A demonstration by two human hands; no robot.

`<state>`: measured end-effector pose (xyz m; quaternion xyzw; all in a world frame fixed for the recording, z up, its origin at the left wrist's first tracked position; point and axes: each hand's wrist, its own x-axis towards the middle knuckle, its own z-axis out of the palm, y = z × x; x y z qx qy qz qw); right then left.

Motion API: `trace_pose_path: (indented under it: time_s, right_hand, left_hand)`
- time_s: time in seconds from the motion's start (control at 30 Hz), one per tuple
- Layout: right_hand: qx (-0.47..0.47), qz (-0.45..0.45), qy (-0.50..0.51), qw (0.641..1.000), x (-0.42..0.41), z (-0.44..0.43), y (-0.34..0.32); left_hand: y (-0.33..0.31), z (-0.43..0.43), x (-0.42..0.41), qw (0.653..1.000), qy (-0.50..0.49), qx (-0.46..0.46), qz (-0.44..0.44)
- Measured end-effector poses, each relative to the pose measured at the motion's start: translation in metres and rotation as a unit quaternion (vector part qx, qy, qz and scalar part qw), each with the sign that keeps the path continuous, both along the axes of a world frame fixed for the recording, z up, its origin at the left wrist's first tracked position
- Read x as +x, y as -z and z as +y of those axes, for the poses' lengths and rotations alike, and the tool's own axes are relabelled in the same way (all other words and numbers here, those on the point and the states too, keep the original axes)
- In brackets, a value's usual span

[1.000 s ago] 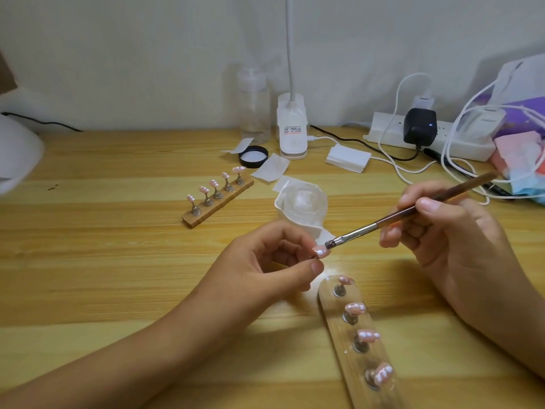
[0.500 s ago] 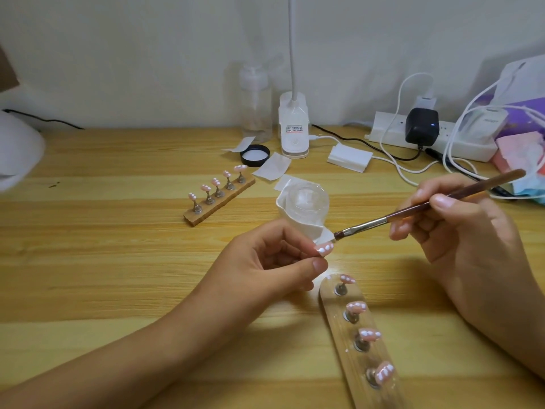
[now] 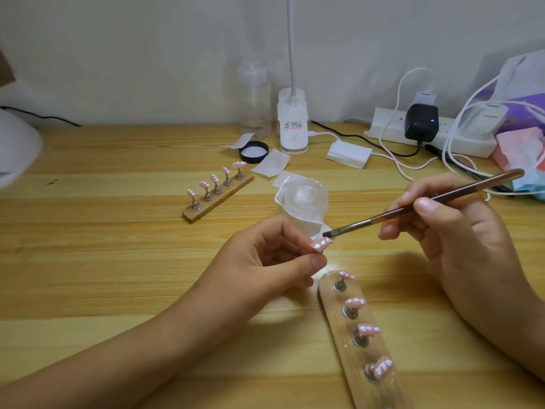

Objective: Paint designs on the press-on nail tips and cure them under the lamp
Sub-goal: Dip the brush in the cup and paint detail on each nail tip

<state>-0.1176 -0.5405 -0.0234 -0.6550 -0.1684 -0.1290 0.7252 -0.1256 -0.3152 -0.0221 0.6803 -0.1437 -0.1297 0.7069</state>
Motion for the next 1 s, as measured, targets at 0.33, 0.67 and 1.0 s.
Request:
trace_pose_path:
  time_s: [0.33, 0.67, 1.0]
  right_hand:
    - [0.063, 0.039, -0.035, 0.997, 0.004, -0.0041, -0.0007]
    - [0.03, 0.045, -0.06, 0.997, -0.0007, -0.0003, -0.0028]
    - [0.065, 0.061, -0.002, 0.996, 0.0045, -0.0029, -0.0036]
  left_hand:
    - [-0.005, -0.0002, -0.0031, 1.0, 0.025, 0.002, -0.001]
    - [-0.0033, 0.0001, -0.0027, 0.999, 0.034, 0.028, -0.019]
    - [-0.0021, 0.0003, -0.003, 0.999, 0.028, 0.019, -0.02]
